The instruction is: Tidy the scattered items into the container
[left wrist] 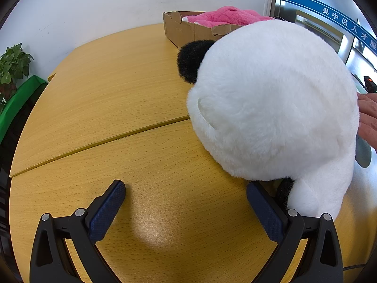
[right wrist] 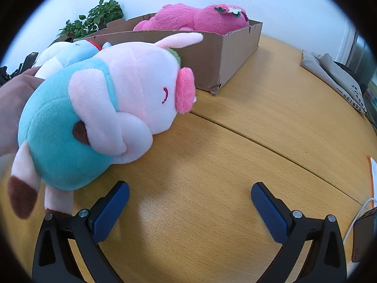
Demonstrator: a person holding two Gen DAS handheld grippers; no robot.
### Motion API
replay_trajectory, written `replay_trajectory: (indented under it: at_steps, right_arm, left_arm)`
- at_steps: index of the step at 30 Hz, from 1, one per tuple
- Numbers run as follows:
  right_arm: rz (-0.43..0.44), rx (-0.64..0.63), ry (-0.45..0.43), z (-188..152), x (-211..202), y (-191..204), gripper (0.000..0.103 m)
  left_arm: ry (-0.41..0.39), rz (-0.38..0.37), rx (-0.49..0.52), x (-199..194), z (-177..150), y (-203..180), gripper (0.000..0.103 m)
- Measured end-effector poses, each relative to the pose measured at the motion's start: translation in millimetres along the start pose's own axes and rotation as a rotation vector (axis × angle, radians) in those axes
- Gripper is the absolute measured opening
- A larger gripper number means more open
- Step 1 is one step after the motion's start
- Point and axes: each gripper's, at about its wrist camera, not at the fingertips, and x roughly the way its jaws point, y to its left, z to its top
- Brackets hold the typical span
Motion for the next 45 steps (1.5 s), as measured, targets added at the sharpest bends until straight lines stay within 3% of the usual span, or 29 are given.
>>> replay_trajectory:
  at_steps: [27,35,45]
  right_arm:
    - [0.0,0.0,0.0,-1,0,0,0.103]
    - [0.0,0.0,0.0,-1,-1,0,0.103]
    - [0.0,0.0,0.0,-2,-1,1,0.103]
  left_arm:
    - [0.0,0.0,0.0,-22,-32,-30,0.103]
    - [0.001,-0.001,-0.001,-8,2,0,0.103]
    - [0.001,-0.001,-0.001,-13,-2,-4,0.103]
